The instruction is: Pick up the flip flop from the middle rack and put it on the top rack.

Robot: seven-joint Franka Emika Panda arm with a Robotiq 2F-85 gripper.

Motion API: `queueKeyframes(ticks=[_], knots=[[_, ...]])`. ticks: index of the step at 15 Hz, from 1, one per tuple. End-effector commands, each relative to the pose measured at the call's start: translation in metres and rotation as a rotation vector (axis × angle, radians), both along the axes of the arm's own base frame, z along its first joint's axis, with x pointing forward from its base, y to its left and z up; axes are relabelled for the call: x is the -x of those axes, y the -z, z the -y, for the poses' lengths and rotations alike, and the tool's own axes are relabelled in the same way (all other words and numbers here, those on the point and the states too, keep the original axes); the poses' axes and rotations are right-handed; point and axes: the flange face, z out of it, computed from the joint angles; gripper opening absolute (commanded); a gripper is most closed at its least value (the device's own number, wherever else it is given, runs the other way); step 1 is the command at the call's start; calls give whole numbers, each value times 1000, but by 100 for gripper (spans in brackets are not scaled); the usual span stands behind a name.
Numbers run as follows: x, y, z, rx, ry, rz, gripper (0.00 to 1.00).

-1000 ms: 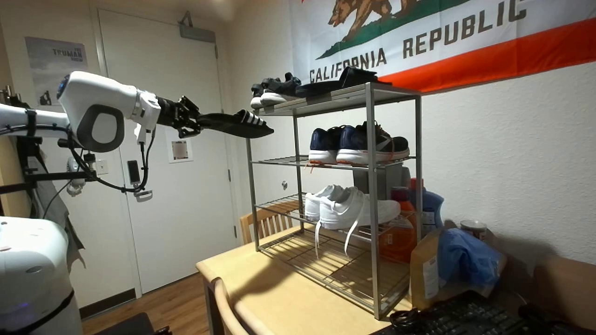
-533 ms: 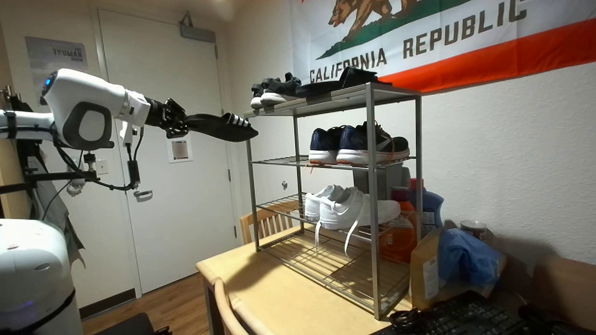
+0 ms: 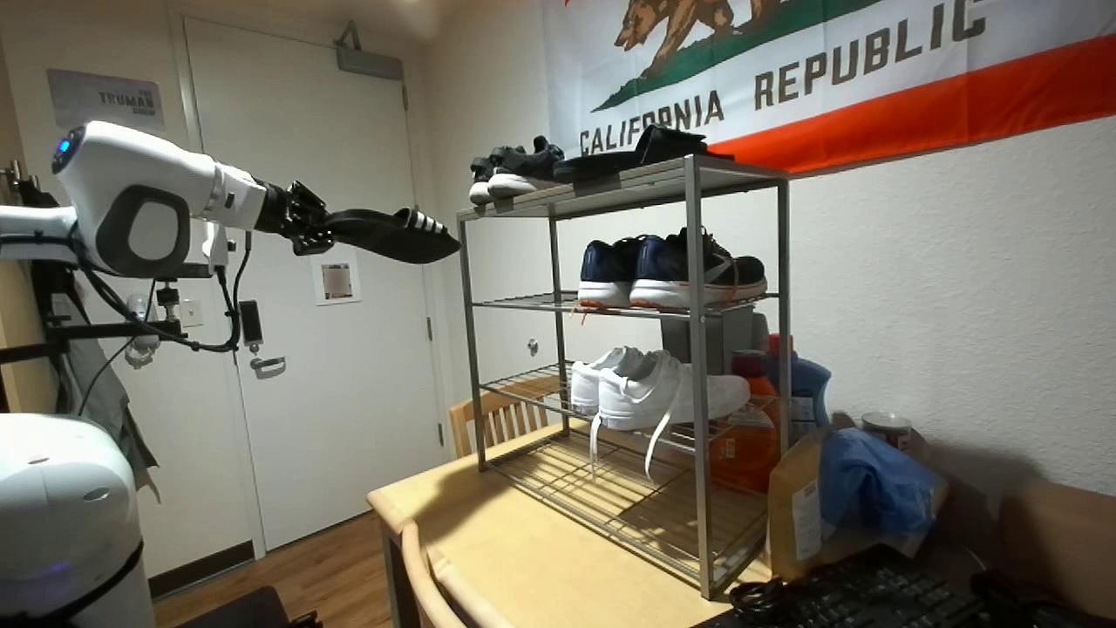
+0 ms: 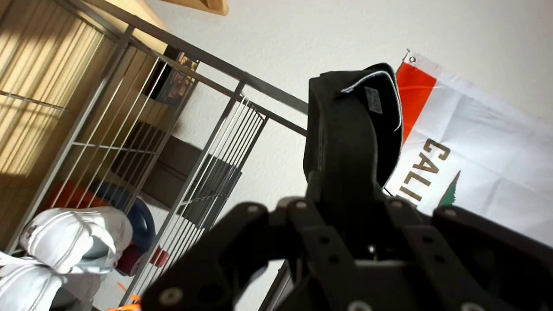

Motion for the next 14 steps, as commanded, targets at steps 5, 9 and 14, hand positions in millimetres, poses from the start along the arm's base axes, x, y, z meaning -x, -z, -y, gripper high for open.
queueKeyframes(ticks=[5,9,14], knots=[[26,-28,13,-37,-56,100,6],[42,-47,27,-118,-67,186,6],[54,-63,35,-221,-50,311,6]])
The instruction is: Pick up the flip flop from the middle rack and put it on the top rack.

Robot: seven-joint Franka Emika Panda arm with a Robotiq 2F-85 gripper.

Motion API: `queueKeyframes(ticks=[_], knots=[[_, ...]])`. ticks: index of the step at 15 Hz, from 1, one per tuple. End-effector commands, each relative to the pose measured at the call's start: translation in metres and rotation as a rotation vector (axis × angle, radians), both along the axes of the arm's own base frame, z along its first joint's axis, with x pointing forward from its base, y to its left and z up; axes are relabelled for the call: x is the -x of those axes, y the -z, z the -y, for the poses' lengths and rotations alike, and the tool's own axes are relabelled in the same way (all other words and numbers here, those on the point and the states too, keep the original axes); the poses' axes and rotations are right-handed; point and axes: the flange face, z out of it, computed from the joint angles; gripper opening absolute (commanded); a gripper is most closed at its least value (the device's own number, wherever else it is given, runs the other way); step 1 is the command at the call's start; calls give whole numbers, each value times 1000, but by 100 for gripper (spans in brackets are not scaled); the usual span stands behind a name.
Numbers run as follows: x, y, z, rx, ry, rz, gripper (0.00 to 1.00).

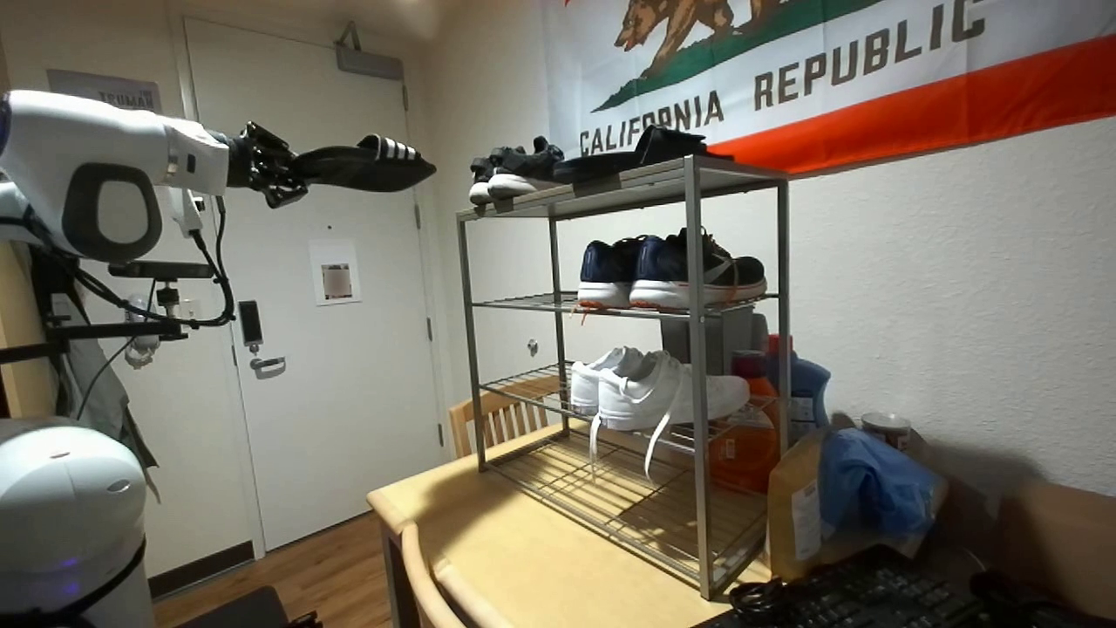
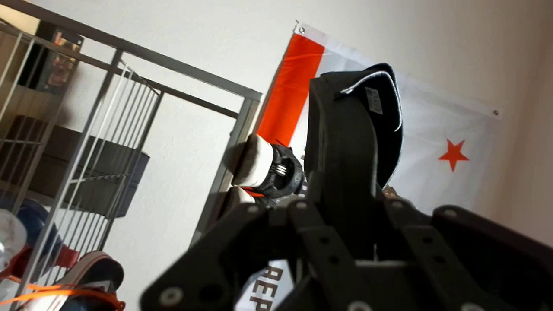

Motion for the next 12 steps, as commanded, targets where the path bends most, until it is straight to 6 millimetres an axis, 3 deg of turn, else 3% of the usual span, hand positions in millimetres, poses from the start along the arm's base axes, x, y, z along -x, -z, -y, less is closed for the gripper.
queueKeyframes(ticks=[1,5,6,12], knots=[[9,-10,5,-98,2,84,6],[13,-12,7,-195,14,112,6],[-3,-17,23,-212,28,110,6],[-21,-28,73,-399,109,127,6]])
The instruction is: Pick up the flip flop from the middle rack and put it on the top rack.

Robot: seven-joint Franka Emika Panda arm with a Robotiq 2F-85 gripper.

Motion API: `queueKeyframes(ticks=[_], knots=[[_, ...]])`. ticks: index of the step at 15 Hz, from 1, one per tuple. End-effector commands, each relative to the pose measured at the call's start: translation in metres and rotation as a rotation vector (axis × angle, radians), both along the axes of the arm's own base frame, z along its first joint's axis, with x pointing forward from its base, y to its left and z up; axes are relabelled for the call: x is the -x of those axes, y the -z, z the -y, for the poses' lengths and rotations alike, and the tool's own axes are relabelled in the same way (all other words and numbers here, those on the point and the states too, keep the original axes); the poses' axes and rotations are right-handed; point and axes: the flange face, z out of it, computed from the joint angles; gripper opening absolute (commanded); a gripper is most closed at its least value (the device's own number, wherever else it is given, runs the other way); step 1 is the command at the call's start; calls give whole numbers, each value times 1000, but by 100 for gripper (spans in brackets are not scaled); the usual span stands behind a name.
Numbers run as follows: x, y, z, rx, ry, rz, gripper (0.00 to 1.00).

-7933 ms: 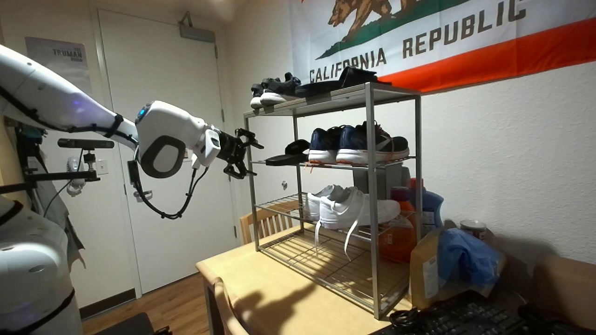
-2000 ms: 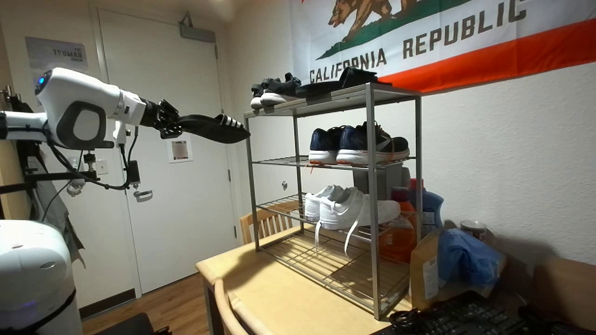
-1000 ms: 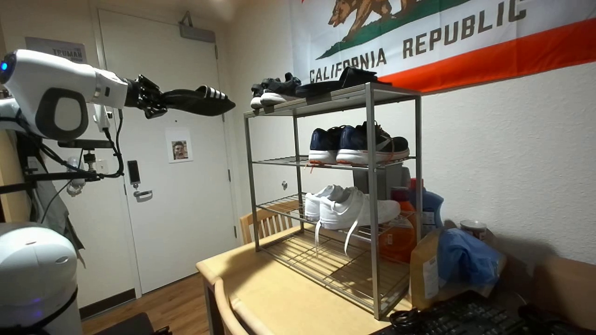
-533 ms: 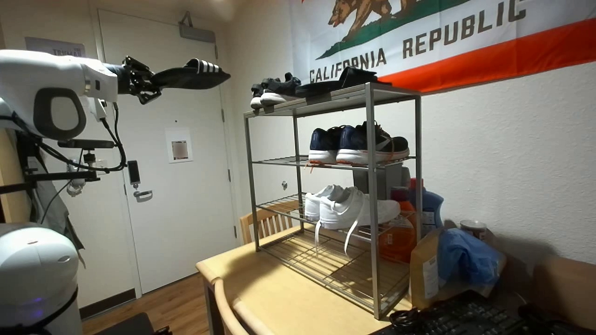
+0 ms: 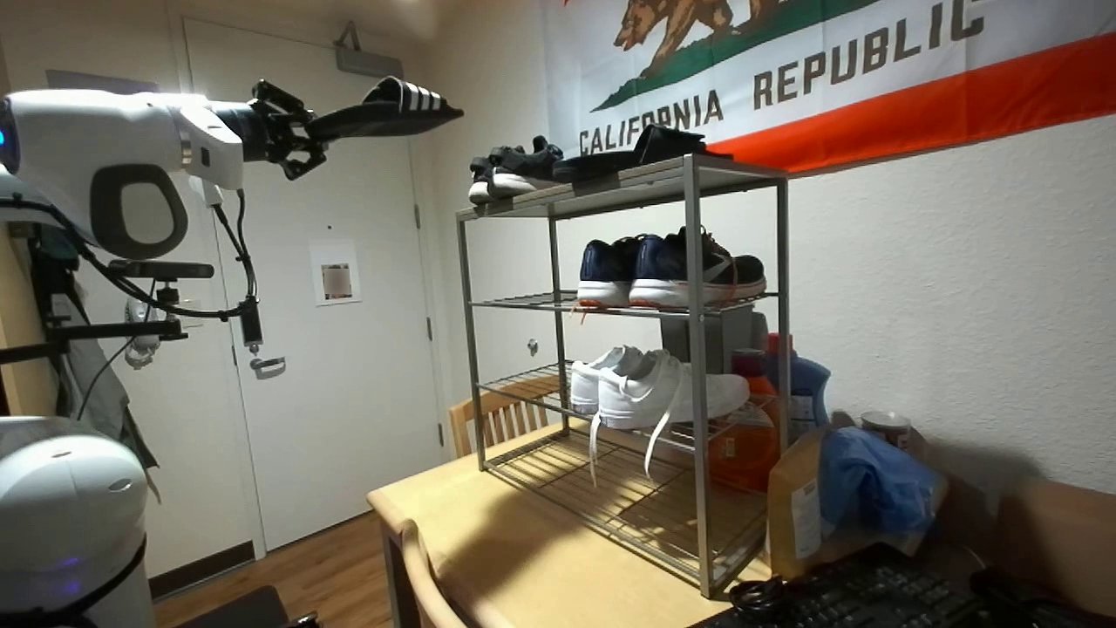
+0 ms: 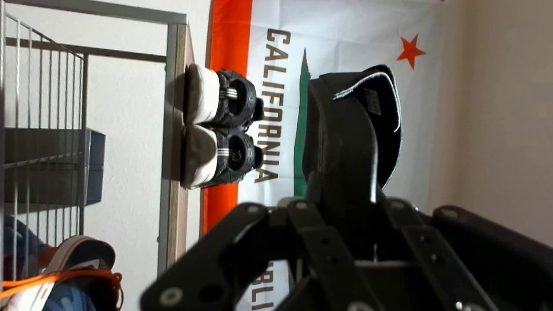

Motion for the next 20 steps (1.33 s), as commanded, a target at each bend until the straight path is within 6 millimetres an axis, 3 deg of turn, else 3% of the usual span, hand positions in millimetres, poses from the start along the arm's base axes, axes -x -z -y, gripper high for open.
queueKeyframes(ticks=[1,10,17,20], knots=[[-11,-12,23,-129,34,21,6],[-27,-13,69,-344,90,-3,6],[-67,5,97,-409,250,-106,6],[-80,10,99,-388,307,-134,6]])
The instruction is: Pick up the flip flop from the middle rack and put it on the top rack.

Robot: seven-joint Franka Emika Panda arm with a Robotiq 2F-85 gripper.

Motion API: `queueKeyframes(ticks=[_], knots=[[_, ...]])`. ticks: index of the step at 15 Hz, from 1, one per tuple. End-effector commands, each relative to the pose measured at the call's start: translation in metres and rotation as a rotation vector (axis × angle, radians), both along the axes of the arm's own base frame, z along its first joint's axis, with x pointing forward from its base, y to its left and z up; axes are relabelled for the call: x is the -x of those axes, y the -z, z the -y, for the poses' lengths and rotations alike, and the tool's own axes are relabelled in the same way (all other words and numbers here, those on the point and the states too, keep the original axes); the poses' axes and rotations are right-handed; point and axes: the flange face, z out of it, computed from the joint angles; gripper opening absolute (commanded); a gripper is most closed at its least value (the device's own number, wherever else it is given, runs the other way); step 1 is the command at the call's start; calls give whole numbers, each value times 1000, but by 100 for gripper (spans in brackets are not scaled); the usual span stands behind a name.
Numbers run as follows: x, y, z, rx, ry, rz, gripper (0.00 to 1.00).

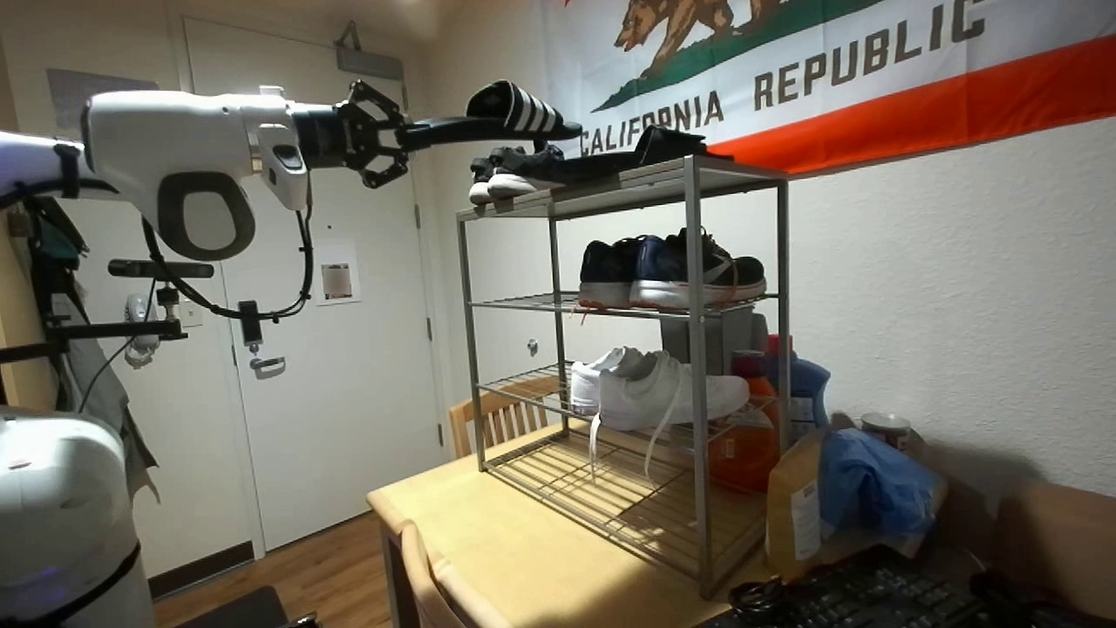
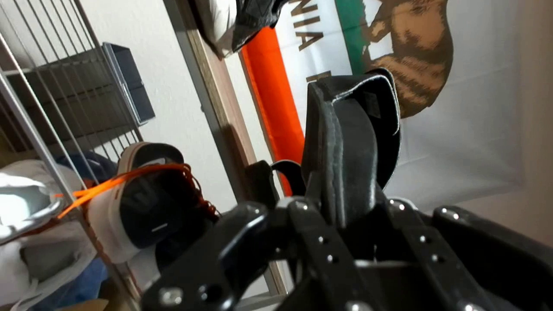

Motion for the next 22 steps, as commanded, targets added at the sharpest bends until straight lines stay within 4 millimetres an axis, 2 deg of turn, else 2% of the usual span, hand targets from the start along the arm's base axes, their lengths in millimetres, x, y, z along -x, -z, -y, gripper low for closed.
queueKeyframes(ticks=[1,2,3,7,8,11,15,18,22], knots=[[-18,-11,-3,-7,42,-22,6],[-18,-13,-7,14,37,-25,6],[-14,3,-1,22,37,-31,23],[-17,-1,-7,35,32,-34,23],[-17,2,-11,51,17,-53,6],[-24,9,-27,99,-26,-83,6],[-28,6,-45,149,-69,-69,6],[-29,2,-47,154,-83,-61,6],[-28,-3,-36,124,-65,-50,6]])
